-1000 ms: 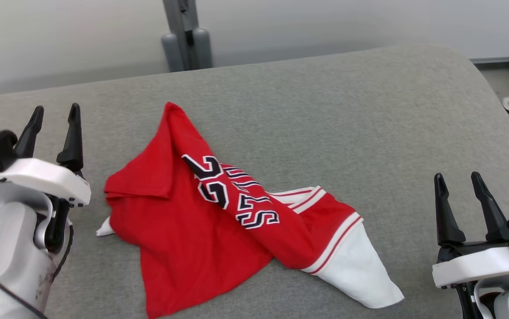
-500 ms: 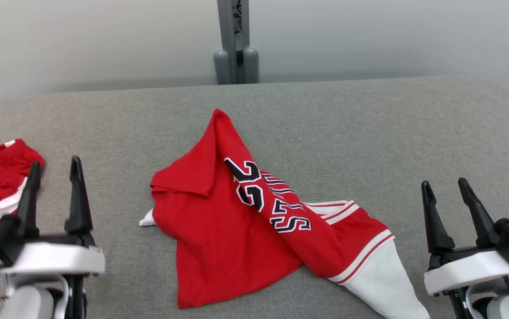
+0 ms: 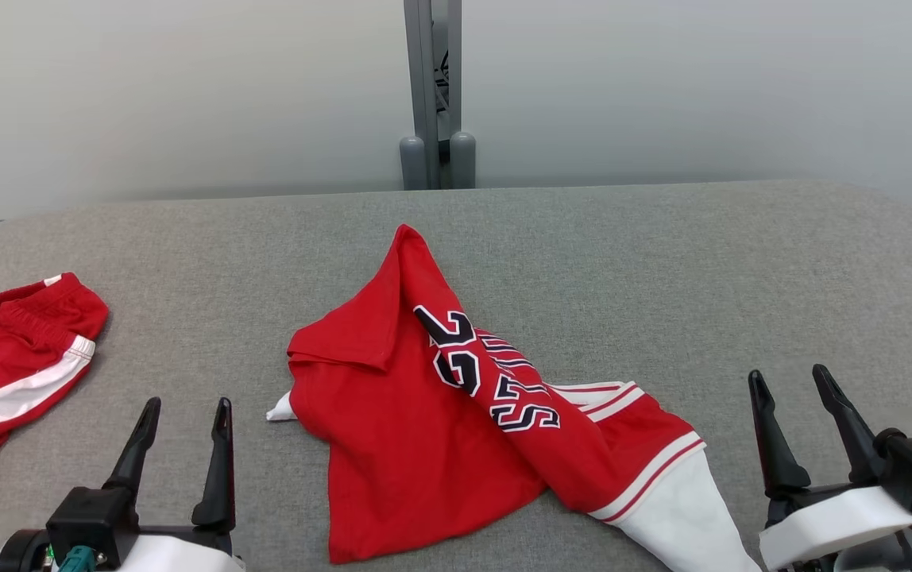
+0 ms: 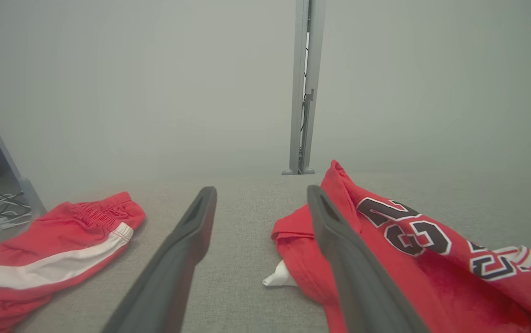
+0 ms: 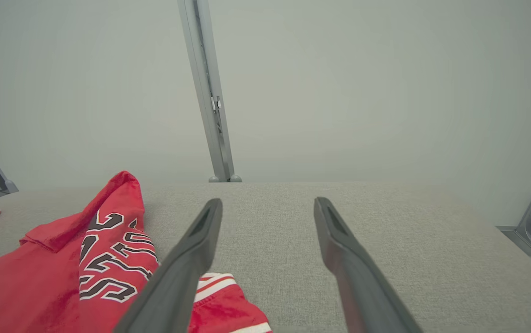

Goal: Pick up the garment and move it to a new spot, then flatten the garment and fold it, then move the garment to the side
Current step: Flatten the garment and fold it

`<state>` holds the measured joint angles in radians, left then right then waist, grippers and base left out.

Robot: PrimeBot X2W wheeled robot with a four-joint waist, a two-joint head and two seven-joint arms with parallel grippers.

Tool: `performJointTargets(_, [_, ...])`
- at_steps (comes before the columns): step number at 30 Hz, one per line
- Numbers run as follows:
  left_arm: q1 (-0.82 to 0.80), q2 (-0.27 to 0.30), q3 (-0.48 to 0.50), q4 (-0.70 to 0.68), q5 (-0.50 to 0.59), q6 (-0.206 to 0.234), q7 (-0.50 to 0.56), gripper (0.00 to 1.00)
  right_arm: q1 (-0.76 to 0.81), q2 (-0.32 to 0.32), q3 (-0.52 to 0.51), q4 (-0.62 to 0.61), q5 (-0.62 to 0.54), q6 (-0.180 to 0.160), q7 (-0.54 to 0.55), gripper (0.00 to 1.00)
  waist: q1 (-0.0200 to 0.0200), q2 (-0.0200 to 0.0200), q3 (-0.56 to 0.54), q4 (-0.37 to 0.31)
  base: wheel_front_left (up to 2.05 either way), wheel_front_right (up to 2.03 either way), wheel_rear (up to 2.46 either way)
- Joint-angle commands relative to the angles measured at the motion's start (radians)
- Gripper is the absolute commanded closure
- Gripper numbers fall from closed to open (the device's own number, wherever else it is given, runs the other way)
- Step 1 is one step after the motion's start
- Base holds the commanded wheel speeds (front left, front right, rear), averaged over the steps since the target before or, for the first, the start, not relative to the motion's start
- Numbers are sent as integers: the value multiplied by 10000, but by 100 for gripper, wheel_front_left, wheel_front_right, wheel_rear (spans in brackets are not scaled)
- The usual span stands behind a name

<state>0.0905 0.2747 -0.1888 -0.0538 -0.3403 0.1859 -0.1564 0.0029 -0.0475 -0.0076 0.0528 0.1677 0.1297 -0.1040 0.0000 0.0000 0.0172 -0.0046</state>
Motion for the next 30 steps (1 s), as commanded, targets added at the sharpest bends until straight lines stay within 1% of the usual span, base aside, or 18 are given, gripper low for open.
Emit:
performJointTargets(1, [82,52,-17,-61,-6,60,46,0,117,-57,-47,-28,11,20,62,0,0,0,-48,-37,0,0,0])
performJointTargets(6, [249,51,-33,-147,-33,182,200,0,259,-59,-118,-153,88,20,91,0,0,0,-96,-133,0,0,0])
performJointTargets(14, [-12,79,-90,-153,-74,217,290,0,256,-59,-99,-210,115,20,79,0,0,0,-142,-134,0,0,0])
performJointTargets(17, [-204,44,-206,-3,-291,-35,431,0,147,-57,-55,-255,115,20,100,0,0,0,-20,-162,0,0,0])
performJointTargets(18, [-189,-33,-418,249,-483,-232,730,0,119,-60,-24,-246,120,20,101,0,0,0,79,-232,0,0,0])
performJointTargets(20, [-222,-198,-600,435,-742,-452,938,0,100,-57,-7,-232,153,20,93,0,0,0,178,-323,0,0,0])
performJointTargets(21, [-141,-239,-716,796,-968,-628,1113,0,73,-62,-12,-206,187,20,79,0,0,0,293,-440,0,0,0])
performJointTargets(24, [87,-341,-919,1406,-1335,-893,1532,0,28,-59,-32,-161,243,20,5,0,0,0,453,-601,0,0,0])
performJointTargets(26, [122,-343,-981,1591,-1389,-970,1665,0,13,-59,-46,-132,263,20,-20,0,0,0,510,-648,0,0,0])
performJointTargets(30, [287,-454,-1244,2093,-1866,-1280,2356,0,-81,-57,-98,-63,292,20,-100,0,0,0,702,-728,0,0,0])
